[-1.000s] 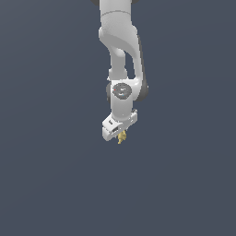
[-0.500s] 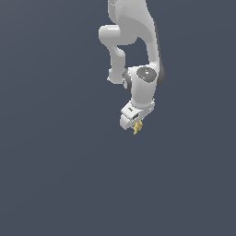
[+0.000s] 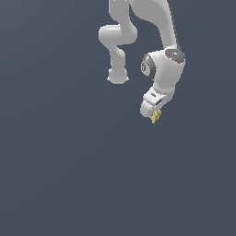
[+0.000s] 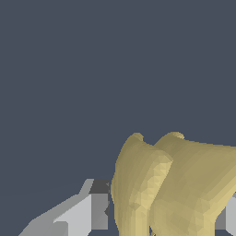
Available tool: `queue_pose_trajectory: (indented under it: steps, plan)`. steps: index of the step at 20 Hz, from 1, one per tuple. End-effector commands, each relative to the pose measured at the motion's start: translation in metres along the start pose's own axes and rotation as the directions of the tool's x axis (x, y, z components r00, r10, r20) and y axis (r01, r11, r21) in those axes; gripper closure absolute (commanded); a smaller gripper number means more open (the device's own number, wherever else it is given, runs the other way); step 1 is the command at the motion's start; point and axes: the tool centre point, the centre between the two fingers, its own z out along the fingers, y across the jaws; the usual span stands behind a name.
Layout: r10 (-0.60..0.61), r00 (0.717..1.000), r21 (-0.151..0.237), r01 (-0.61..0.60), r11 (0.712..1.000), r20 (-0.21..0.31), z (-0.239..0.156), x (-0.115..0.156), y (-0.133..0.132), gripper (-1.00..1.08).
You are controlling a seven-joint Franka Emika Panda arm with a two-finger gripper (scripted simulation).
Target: Pick up the object and move it to a goal position.
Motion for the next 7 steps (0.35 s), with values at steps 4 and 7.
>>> queue_pose_trajectory:
  steps: [4, 7]
  plan:
    - [0.002, 1.000, 0.001, -0.002, 1.000, 0.000, -0.013, 0.008, -0.025, 1.08]
    - [0.002, 1.000, 0.001, -0.002, 1.000, 0.000, -0.014, 0.010, -0.028, 1.08]
